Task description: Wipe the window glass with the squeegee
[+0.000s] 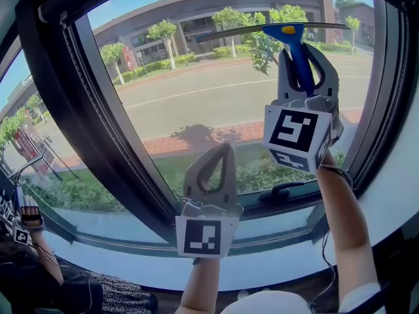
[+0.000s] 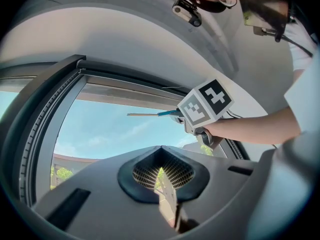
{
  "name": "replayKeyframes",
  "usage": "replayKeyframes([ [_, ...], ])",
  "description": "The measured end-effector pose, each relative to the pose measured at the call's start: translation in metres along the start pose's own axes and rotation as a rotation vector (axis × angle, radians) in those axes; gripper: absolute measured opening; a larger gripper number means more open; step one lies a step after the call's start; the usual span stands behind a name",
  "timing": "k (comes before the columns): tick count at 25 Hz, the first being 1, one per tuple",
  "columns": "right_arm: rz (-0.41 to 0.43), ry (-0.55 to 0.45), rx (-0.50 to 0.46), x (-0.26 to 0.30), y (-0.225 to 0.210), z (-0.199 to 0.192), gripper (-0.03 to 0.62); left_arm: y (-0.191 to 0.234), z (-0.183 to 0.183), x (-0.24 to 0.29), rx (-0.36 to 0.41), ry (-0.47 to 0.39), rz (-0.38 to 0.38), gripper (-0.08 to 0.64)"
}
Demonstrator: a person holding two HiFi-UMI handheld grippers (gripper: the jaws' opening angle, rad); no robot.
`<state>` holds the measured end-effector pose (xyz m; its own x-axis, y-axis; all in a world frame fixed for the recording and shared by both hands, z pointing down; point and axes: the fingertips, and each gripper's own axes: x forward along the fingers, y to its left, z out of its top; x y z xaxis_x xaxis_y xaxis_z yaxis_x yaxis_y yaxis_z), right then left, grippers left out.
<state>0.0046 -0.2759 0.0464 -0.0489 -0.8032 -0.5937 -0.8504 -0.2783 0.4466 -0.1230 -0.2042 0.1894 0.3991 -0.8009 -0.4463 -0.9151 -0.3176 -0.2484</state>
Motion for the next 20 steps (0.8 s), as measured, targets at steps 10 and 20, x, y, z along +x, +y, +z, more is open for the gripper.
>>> replayKeyframes([
  [10, 0.024, 0.046, 0.010, -0.025, 0.012, -0.031, 0.149, -0.011, -0.017, -0.011, -0.032, 0.043, -0.004, 0.002],
  [20, 0.056, 0.095, 0.004, -0.049, 0.036, -0.056, 0.149, -0.013, -0.030, -0.019, -0.051, 0.084, -0.001, 0.002],
])
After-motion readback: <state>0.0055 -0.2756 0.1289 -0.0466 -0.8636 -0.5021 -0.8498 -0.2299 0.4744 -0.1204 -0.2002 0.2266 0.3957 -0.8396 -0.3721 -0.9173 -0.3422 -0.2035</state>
